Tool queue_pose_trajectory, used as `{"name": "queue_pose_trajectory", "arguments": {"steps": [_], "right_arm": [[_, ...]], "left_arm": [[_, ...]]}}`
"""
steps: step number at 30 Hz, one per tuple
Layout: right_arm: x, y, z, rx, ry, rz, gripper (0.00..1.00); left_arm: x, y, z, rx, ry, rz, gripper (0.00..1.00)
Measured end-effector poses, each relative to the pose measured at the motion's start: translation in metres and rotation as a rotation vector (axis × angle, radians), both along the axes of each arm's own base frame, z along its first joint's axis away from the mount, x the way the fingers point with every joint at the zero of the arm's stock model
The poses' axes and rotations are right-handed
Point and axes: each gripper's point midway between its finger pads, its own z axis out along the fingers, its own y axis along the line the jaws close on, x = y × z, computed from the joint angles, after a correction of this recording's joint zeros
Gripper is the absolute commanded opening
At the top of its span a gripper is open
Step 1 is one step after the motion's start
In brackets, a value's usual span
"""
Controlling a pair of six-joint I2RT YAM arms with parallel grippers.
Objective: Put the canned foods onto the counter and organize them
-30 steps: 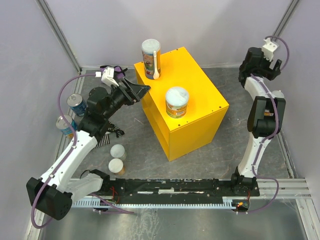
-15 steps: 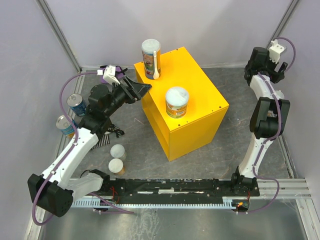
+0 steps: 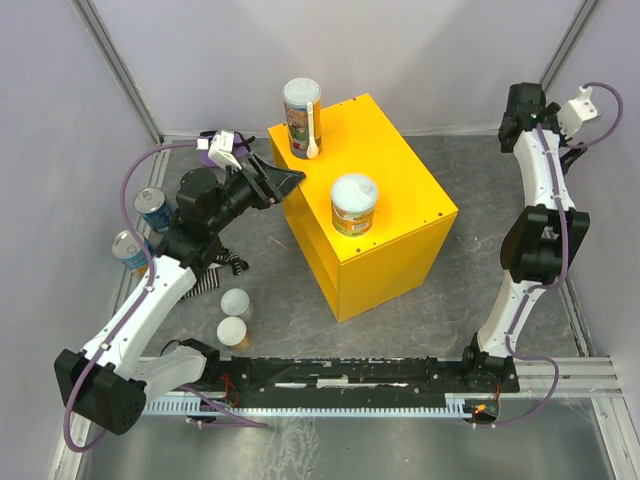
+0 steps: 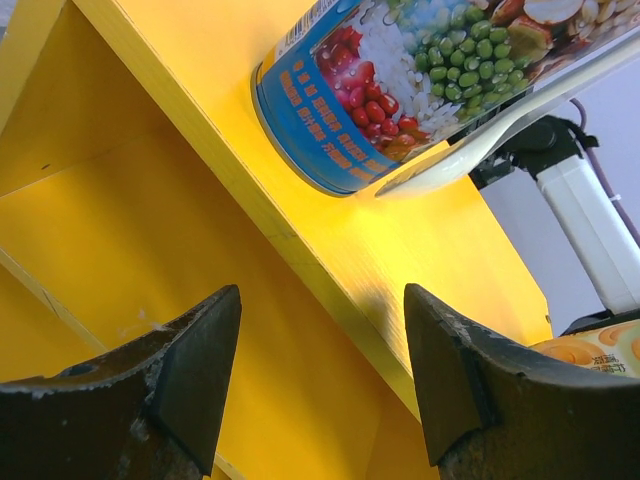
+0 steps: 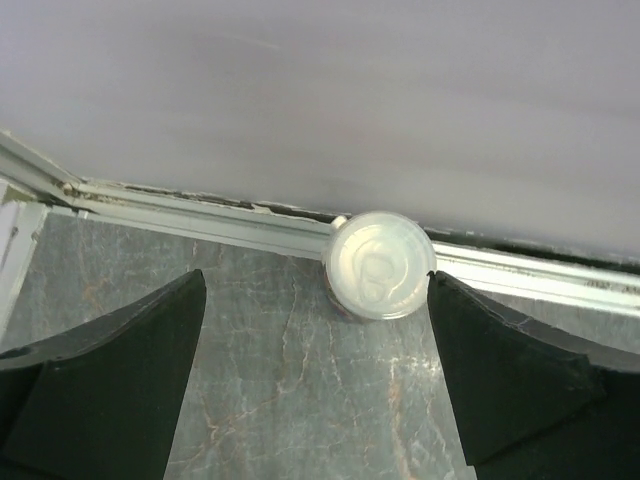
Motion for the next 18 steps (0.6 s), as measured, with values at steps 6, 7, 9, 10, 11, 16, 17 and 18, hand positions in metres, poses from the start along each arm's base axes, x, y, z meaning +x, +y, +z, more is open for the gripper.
{"name": "queue_pose_trajectory", "arguments": {"steps": [6,7,9,10,11,16,17,18], "right_arm": [[-0.020,0.006,0.000,0.081,-0.063,-0.169,0.99],[-0.026,0.007,-0.006,0.093,-0.052,-0.198,0.99],[-0.037,0.013,-0.019,0.109,-0.020,-0.234,0.99],[-0.040,0.015,-0.022,0.112,-0.011,-0.248,0.99],[-0.045,0.018,-0.026,0.115,-0.003,-0.263,0.99],[-0.052,0.042,-0.032,0.103,0.005,-0.270,0.99],[-0.052,0.046,-0.033,0.103,0.003,-0.269,0.99],[-0.051,0.051,-0.034,0.103,0.001,-0.266,0.99]], "left_arm": [[-0.001,0.000,0.002,-0.001,-0.002,-0.004,0.73],[-0.001,0.000,0.002,-0.001,-0.002,-0.004,0.73],[-0.001,0.000,0.005,-0.002,-0.005,-0.004,0.73],[-0.001,0.000,0.007,-0.003,-0.009,-0.004,0.73],[-0.001,0.000,0.008,-0.004,-0.011,-0.004,0.73],[0.003,-0.002,0.008,-0.001,-0.009,-0.005,0.73],[0.004,-0.002,0.007,0.001,-0.006,-0.005,0.73],[0.005,-0.003,0.006,0.005,-0.004,-0.005,0.73]]}}
